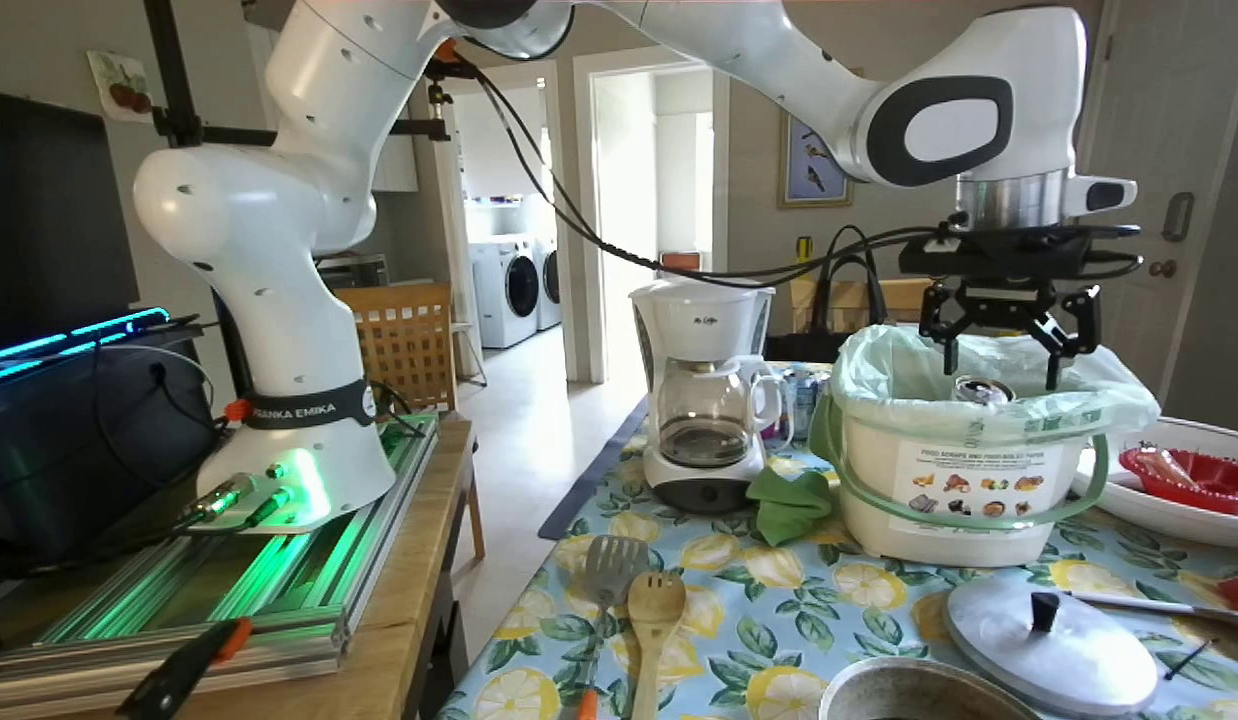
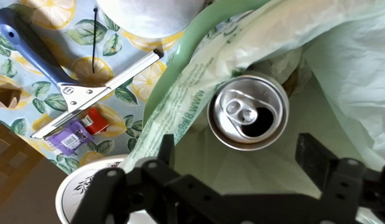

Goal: Remove the can from the bin

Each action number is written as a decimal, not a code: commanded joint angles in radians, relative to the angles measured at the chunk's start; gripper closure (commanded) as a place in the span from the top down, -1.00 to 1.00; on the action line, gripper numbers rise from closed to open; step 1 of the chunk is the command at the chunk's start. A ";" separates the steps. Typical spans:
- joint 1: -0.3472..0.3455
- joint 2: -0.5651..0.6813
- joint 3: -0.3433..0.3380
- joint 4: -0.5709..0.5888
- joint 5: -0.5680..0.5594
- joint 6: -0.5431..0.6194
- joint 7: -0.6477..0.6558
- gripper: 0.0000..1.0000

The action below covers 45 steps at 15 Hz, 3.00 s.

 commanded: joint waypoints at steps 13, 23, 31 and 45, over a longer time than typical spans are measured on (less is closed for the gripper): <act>-0.006 -0.012 0.009 -0.019 0.016 -0.083 -0.233 1.00; 0.003 -0.020 0.000 -0.020 0.027 -0.092 -0.218 -0.29; 0.017 -0.097 -0.012 -0.070 0.033 -0.076 -0.111 -0.29; 0.083 -0.468 -0.136 -0.341 -0.092 -0.081 0.154 -0.29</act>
